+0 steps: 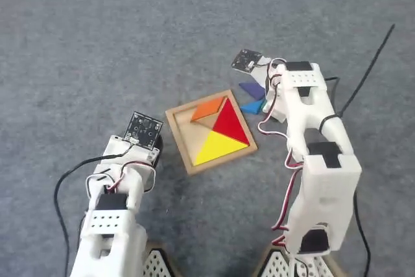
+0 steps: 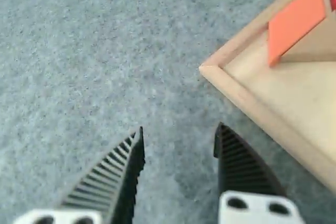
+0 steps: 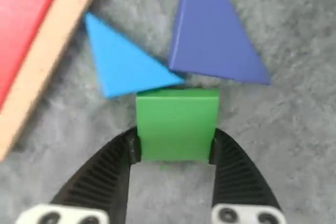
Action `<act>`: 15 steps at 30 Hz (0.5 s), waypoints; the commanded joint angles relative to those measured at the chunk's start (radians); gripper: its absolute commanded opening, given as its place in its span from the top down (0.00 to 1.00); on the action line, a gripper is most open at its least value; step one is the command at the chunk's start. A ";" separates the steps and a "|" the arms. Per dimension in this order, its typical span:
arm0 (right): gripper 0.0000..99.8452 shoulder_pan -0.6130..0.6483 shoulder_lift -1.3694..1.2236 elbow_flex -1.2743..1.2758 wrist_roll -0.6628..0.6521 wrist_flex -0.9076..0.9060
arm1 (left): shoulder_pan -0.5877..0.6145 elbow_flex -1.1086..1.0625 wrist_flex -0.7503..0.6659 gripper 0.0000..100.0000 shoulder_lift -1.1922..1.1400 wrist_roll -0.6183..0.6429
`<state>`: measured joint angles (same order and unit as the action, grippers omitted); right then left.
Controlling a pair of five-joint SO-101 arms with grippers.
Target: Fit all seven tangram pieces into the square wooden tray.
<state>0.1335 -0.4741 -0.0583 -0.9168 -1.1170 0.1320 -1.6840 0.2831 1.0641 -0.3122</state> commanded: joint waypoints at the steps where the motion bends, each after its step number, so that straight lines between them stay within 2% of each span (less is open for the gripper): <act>1: 0.91 0.045 0.174 -0.029 0.018 -0.068 | 0.003 0.008 0.003 0.80 0.023 0.008; 8: 0.91 0.136 0.363 -0.028 0.094 -0.196 | 0.005 0.008 0.003 0.80 0.023 0.008; 15: 0.91 0.377 0.343 -0.026 0.272 -0.211 | 0.005 0.008 0.003 0.80 0.023 0.008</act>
<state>0.4158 -0.1703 -0.0583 -0.7188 -1.3257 0.1320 -1.6840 0.2831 1.0641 -0.3122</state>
